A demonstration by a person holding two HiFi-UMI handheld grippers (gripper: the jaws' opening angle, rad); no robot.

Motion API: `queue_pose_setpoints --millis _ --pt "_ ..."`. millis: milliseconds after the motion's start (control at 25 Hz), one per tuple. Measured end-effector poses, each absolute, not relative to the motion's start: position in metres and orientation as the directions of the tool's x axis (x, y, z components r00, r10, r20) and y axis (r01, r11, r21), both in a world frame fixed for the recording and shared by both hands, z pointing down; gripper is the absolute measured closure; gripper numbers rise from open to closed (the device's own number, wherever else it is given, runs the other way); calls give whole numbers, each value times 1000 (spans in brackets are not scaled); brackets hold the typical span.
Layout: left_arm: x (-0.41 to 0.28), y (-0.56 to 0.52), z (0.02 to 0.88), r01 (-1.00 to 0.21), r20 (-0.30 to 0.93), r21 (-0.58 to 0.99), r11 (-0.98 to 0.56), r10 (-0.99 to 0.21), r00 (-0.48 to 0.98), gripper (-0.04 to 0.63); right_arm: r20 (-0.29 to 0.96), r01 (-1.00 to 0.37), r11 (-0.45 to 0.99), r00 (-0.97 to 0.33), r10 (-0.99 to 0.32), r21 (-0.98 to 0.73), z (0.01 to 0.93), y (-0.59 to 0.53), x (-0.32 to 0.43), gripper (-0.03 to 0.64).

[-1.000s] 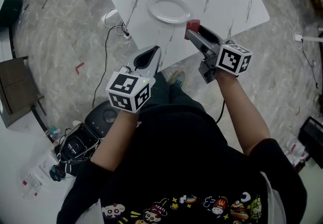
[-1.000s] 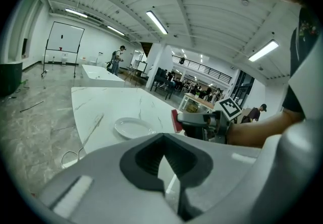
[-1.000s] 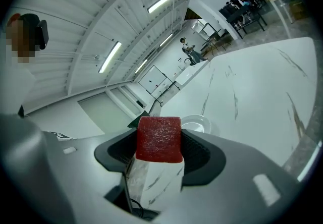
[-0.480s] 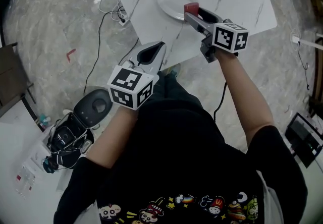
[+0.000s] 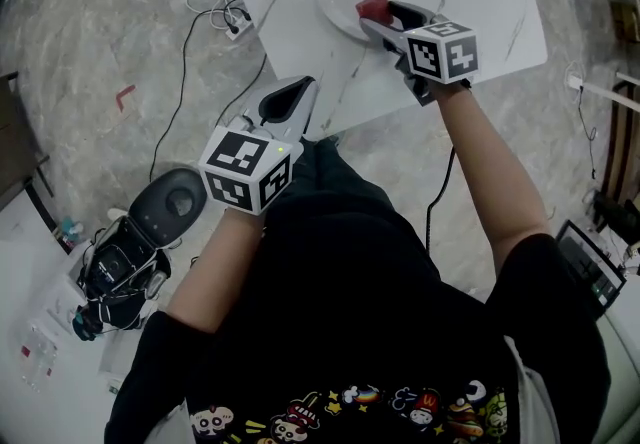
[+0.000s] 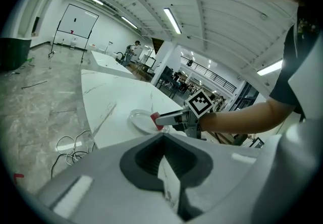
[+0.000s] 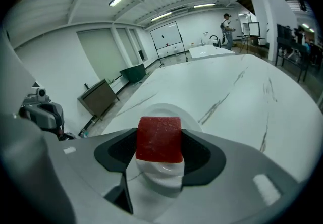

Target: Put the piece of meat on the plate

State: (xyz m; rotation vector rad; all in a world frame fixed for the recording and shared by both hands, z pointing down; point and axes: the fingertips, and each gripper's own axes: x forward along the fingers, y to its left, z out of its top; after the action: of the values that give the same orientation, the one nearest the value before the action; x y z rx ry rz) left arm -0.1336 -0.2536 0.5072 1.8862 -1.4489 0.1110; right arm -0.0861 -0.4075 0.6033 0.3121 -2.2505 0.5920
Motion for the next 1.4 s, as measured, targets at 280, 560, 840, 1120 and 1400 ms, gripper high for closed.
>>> queue_pose_setpoints --millis 280,560,840,1120,1400 --pt "-141 -255 514 -867 490 490 -85 -797 355 595 832 -323 922 -555 -3 -212 623 -411 -92 321" --pt "-147 -260 513 -869 486 486 -87 -800 352 595 855 -272 948 -518 2 -167 629 -416 -99 319" --pt "-148 -257 513 -869 495 486 -90 -792 358 594 854 -233 960 -520 9 -152 630 -413 -105 319" --pt "-152 -260 512 -872 502 481 -93 -787 360 594 841 -245 958 -541 -9 -147 627 -416 -107 316" --pt "-154 -260 513 -877 508 472 -96 -783 359 594 804 -291 942 -593 -41 -167 617 -421 -106 342"
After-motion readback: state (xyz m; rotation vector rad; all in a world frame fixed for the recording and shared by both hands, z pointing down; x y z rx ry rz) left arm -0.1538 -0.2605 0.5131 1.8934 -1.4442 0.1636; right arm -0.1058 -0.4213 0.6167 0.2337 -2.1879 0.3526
